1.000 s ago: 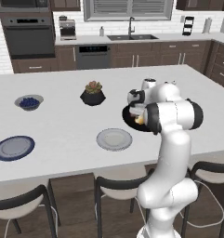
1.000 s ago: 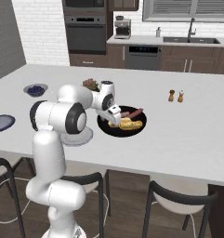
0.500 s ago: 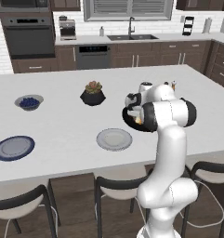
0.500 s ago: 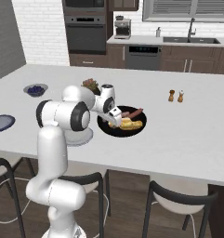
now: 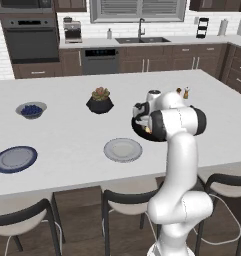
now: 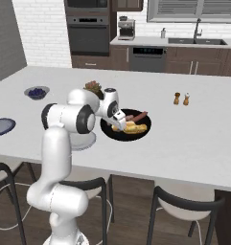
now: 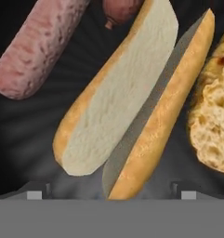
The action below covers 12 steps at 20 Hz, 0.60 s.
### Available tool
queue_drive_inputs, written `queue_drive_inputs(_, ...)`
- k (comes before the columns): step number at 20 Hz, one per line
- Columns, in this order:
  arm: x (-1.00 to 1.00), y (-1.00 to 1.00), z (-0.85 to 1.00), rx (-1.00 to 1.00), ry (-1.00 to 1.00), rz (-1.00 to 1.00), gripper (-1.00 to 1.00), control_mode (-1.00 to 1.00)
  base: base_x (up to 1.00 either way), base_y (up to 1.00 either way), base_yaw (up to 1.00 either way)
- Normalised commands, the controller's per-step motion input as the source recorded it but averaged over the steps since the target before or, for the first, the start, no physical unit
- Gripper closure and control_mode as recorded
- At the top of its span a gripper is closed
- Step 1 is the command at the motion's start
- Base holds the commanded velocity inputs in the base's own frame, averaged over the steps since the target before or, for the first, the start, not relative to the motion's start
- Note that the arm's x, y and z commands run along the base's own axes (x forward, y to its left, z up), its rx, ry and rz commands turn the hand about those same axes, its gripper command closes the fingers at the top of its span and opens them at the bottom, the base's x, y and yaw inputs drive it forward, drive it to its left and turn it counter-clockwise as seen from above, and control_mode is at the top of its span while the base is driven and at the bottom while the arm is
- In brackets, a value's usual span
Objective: Place one bun and one sausage from the bowl on each plate.
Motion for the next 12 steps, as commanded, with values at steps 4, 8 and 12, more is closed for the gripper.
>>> queue_drive_inputs(4,0.28,0.0,-0.08,0.0,-0.01,0.0,-1.0,-1.0,0.0,0.0,0.0)
queue_drive_inputs(8,0.16,-0.01,-0.11,0.0,0.0,0.0,-1.0,-1.0,0.0,0.0,0.0)
queue_drive_inputs(12,0.0,-0.01,-0.15,-0.02,0.0,0.0,1.0,-1.0,0.0,0.0,0.0)
